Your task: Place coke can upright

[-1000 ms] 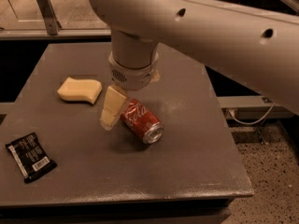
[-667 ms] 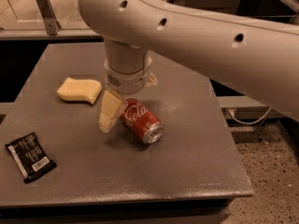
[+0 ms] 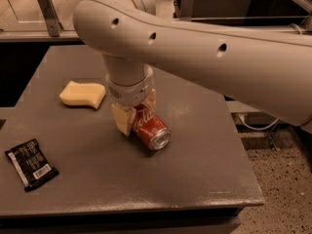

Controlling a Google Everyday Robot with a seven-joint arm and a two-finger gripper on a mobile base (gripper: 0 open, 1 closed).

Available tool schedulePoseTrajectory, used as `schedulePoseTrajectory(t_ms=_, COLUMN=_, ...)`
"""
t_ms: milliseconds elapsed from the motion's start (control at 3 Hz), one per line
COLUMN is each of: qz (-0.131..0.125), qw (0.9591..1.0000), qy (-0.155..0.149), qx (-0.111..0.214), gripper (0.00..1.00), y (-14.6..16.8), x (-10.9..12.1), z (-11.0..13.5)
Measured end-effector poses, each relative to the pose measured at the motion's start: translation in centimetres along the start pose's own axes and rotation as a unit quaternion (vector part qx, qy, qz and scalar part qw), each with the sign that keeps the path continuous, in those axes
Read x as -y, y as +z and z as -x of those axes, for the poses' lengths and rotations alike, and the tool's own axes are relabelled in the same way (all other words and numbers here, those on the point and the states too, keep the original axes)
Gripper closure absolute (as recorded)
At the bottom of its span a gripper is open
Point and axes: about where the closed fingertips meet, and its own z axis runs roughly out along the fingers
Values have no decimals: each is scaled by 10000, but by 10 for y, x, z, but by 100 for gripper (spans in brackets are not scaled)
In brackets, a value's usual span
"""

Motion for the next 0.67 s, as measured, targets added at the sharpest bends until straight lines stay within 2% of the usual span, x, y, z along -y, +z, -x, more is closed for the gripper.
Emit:
schedulePoseTrajectory(t_ms=333, qz=142, qw=9998, qy=72, qx=88, gripper=65, y=-6, x=0, z=-1)
schedulePoseTrajectory(t_ms=667, qz=480, qw=9978, qy=-38, qx=461, gripper=87, y=-28, x=-1, z=2)
